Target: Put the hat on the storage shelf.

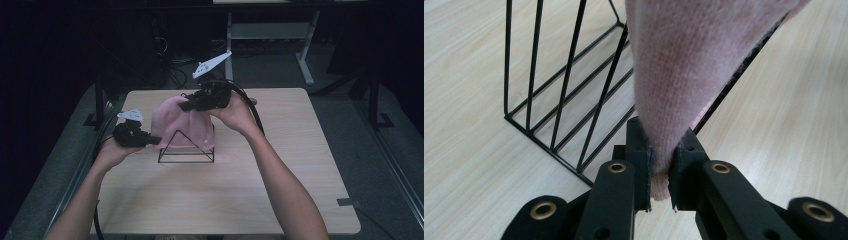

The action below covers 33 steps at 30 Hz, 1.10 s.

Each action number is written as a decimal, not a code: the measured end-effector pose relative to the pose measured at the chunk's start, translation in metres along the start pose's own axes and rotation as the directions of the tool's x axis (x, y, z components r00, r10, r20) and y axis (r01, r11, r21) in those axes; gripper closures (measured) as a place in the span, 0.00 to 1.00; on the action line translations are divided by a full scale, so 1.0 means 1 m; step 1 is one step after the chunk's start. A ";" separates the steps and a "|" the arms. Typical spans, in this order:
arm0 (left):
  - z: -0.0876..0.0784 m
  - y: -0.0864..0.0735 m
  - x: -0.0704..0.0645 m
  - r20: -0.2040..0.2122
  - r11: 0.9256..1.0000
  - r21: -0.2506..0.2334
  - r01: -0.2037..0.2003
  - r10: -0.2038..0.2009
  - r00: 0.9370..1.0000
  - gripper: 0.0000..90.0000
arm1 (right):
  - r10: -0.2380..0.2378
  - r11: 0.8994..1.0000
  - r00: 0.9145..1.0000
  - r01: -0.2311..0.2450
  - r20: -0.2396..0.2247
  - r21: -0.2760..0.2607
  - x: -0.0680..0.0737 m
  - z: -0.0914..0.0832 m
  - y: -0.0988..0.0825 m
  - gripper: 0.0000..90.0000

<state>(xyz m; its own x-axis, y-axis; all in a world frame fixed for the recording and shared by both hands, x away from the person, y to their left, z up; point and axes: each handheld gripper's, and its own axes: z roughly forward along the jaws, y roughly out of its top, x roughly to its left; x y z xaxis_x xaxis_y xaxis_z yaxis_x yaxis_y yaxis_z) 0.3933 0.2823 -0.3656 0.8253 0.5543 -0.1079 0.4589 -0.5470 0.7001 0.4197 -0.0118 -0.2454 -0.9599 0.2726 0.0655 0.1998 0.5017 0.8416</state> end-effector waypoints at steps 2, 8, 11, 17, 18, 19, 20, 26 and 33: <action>0.002 -0.002 0.001 -0.003 1.000 0.006 0.000 0.000 1.000 0.90 | 0.012 1.000 1.000 -0.012 -0.001 -0.002 0.000 0.002 -0.002 0.81; 0.009 -0.011 0.004 0.006 1.000 0.016 0.025 -0.025 1.000 0.90 | 0.026 1.000 1.000 -0.026 -0.004 0.008 0.000 0.009 -0.010 0.81; 0.013 -0.013 0.005 0.003 0.999 0.035 0.025 -0.025 1.000 0.90 | 0.033 0.999 0.999 -0.033 -0.011 0.017 0.000 0.013 -0.013 0.81; 0.019 -0.014 0.006 -0.004 0.998 0.066 0.015 -0.014 1.000 0.90 | 0.038 0.999 0.999 -0.037 -0.018 0.032 -0.001 0.018 -0.019 0.81; 0.020 -0.014 0.005 -0.006 0.997 0.067 0.023 -0.023 1.000 0.90 | 0.041 0.998 0.999 -0.040 -0.017 0.038 -0.001 0.018 -0.022 0.80; 0.021 -0.015 0.006 -0.009 0.997 0.069 0.016 -0.016 1.000 0.90 | 0.041 0.998 0.999 -0.040 -0.020 0.041 -0.002 0.019 -0.023 0.80; 0.022 -0.016 0.006 -0.009 0.997 0.071 0.026 -0.026 1.000 0.90 | 0.045 0.998 0.999 -0.044 -0.021 0.044 -0.003 0.020 -0.025 0.80; 0.028 -0.024 0.009 -0.011 0.995 0.088 0.039 -0.038 0.999 0.90 | 0.062 0.997 0.997 -0.060 -0.036 0.054 -0.002 0.028 -0.034 0.80; 0.033 -0.028 0.010 -0.014 0.992 0.123 0.022 -0.021 1.000 0.90 | 0.077 0.995 0.996 -0.074 -0.050 0.067 -0.002 0.033 -0.039 0.79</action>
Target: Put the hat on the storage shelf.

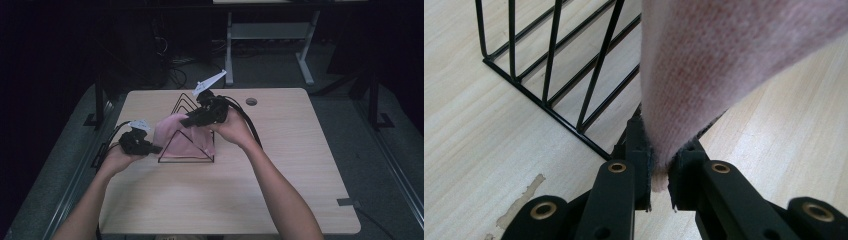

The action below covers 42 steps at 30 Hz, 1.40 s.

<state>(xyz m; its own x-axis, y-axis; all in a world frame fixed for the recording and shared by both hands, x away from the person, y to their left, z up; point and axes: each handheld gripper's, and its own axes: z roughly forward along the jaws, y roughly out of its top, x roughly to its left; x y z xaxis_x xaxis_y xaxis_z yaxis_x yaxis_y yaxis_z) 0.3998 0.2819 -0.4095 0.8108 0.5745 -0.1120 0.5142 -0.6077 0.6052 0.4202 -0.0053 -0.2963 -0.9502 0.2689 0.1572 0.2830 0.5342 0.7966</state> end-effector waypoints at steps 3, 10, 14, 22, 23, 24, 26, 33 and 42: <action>0.001 0.000 -0.001 -0.007 1.000 0.010 -0.002 0.002 1.000 0.90 | -0.001 1.000 1.000 0.001 -0.004 -0.001 0.000 0.001 -0.002 0.79; 0.003 -0.003 -0.001 -0.027 0.999 0.041 -0.005 0.006 1.000 0.91 | 0.010 1.000 1.000 -0.010 -0.010 0.011 -0.002 0.005 -0.007 0.77; 0.005 -0.006 -0.001 -0.029 0.999 0.034 -0.001 0.002 1.000 0.91 | 0.009 1.000 1.000 -0.009 -0.012 0.009 -0.001 0.007 -0.010 0.74; 0.003 -0.008 -0.001 -0.033 0.999 0.041 0.006 -0.005 0.999 0.91 | 0.006 1.000 1.000 -0.006 -0.012 0.007 0.000 0.006 -0.012 0.71; 0.003 -0.009 -0.001 -0.033 0.999 0.043 0.006 -0.005 0.999 0.91 | 0.005 1.000 1.000 -0.005 -0.013 0.006 0.001 0.005 -0.012 0.71; 0.004 -0.009 -0.001 -0.038 0.999 0.041 0.009 -0.007 0.999 0.91 | 0.005 1.000 1.000 -0.005 -0.015 0.004 0.001 0.005 -0.012 0.70; 0.004 -0.010 -0.001 -0.033 0.999 0.040 0.007 -0.006 0.999 0.91 | 0.003 1.000 1.000 -0.003 -0.011 0.005 0.002 0.005 -0.012 0.68; -0.001 -0.015 -0.003 -0.031 0.999 0.037 0.009 -0.008 0.999 0.83 | 0.010 0.999 1.000 -0.010 -0.024 -0.030 0.005 -0.004 -0.014 0.61; -0.013 -0.018 -0.003 -0.050 1.000 -0.001 0.029 -0.029 0.998 0.69 | 0.050 0.995 0.999 -0.048 0.018 -0.084 0.003 -0.027 -0.025 0.44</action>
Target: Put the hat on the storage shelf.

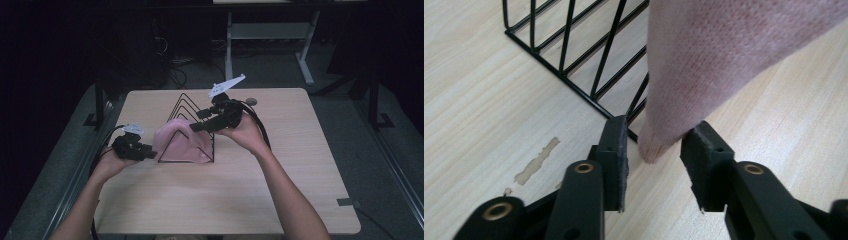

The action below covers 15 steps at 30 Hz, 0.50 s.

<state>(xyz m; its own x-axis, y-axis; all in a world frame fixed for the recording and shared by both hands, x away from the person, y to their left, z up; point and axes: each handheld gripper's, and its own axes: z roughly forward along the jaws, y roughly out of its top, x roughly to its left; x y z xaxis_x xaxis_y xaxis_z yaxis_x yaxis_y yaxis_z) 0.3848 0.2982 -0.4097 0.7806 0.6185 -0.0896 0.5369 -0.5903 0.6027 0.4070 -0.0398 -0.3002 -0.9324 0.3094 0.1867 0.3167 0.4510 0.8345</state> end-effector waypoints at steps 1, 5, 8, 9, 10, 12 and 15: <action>0.000 0.000 0.000 0.001 1.000 0.000 0.004 -0.004 1.000 0.68 | 0.008 1.000 1.000 -0.008 0.008 0.006 -0.001 -0.003 -0.001 0.41; -0.002 -0.001 -0.001 -0.002 1.000 0.000 0.001 -0.001 1.000 0.64 | 0.016 1.000 0.999 -0.016 0.035 -0.007 -0.004 -0.017 -0.009 0.38; -0.002 0.000 -0.001 0.004 1.000 -0.001 0.004 -0.004 1.000 0.63 | 0.032 0.999 0.997 -0.032 0.065 -0.009 -0.008 -0.031 -0.018 0.37; -0.002 0.000 -0.001 0.009 1.000 -0.001 0.003 -0.003 1.000 0.63 | 0.039 0.999 0.997 -0.038 0.069 -0.005 -0.009 -0.034 -0.020 0.36; -0.001 0.000 -0.001 0.018 1.000 -0.001 -0.001 0.001 1.000 0.64 | 0.039 0.999 0.996 -0.039 0.078 -0.008 -0.010 -0.039 -0.023 0.36; -0.001 0.001 -0.003 0.017 1.000 0.005 -0.004 0.004 1.000 0.64 | 0.042 0.999 0.995 -0.040 0.093 -0.017 -0.011 -0.048 -0.027 0.36; -0.003 0.001 -0.004 0.021 1.000 -0.003 -0.008 0.008 1.000 0.63 | 0.059 0.998 0.991 -0.057 0.119 -0.021 -0.015 -0.060 -0.035 0.36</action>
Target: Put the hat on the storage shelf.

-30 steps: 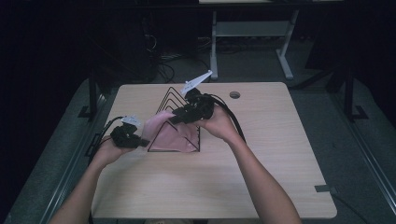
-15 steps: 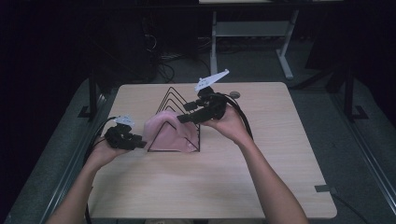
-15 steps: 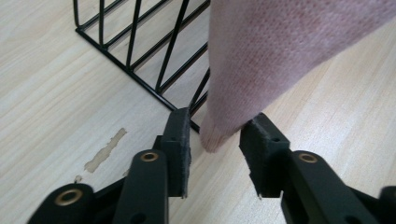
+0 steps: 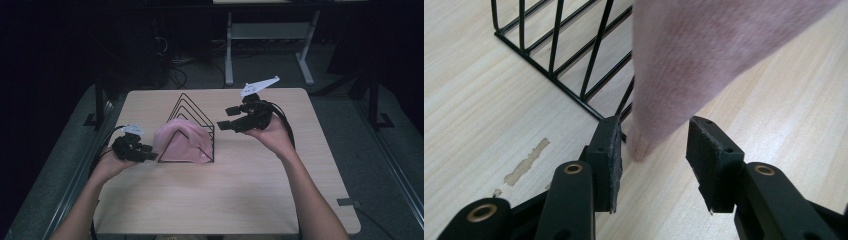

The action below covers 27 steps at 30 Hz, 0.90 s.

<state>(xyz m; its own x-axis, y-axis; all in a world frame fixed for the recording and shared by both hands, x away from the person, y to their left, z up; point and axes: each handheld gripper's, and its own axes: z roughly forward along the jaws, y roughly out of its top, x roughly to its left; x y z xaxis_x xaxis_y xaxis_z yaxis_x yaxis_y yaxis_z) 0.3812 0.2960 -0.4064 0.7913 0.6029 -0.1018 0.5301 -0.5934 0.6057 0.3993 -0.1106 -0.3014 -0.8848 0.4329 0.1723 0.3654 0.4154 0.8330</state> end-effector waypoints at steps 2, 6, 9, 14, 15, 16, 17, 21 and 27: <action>-0.002 0.000 -0.001 0.003 1.000 -0.010 0.010 -0.010 1.000 0.62 | 0.021 1.000 1.000 -0.020 0.016 -0.005 -0.004 -0.007 -0.005 0.35; -0.004 -0.001 -0.001 0.007 0.998 -0.030 0.049 -0.049 0.999 0.57 | 0.039 0.999 0.999 -0.039 0.037 -0.006 -0.009 -0.015 -0.016 0.32; -0.005 -0.003 -0.001 0.008 0.996 -0.051 0.067 -0.066 0.998 0.53 | 0.050 0.999 0.998 -0.049 0.050 -0.004 -0.012 -0.019 -0.026 0.31; -0.005 -0.007 -0.001 0.010 0.996 -0.054 0.068 -0.068 0.998 0.47 | 0.059 0.998 0.996 -0.060 0.067 0.006 -0.016 -0.026 -0.040 0.29; -0.005 -0.008 -0.001 0.010 0.997 -0.049 0.064 -0.063 0.998 0.47 | 0.062 0.998 0.996 -0.062 0.070 0.008 -0.016 -0.027 -0.042 0.28; -0.005 -0.008 -0.002 0.014 0.996 -0.052 0.078 -0.078 0.997 0.45 | 0.062 0.998 0.995 -0.063 0.076 0.011 -0.017 -0.029 -0.045 0.27; -0.005 -0.009 -0.002 0.015 0.995 -0.055 0.079 -0.078 0.997 0.44 | 0.065 0.998 0.994 -0.067 0.083 0.015 -0.017 -0.030 -0.047 0.26; -0.007 -0.011 -0.003 0.007 0.995 -0.060 0.078 -0.078 0.997 0.39 | 0.078 0.996 0.991 -0.081 0.111 0.025 -0.019 -0.037 -0.058 0.25; -0.010 -0.012 -0.006 -0.012 0.994 -0.072 0.079 -0.080 0.997 0.31 | 0.104 0.994 0.984 -0.108 0.145 0.026 -0.023 -0.049 -0.075 0.22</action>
<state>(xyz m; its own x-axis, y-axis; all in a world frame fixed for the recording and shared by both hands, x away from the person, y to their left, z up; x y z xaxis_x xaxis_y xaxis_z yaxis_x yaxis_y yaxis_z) 0.3673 0.3053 -0.4051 0.7425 0.6550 -0.1404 0.5675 -0.5037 0.6513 0.3776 -0.1909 -0.3422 -0.7908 0.5852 0.1793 0.4666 0.3867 0.7955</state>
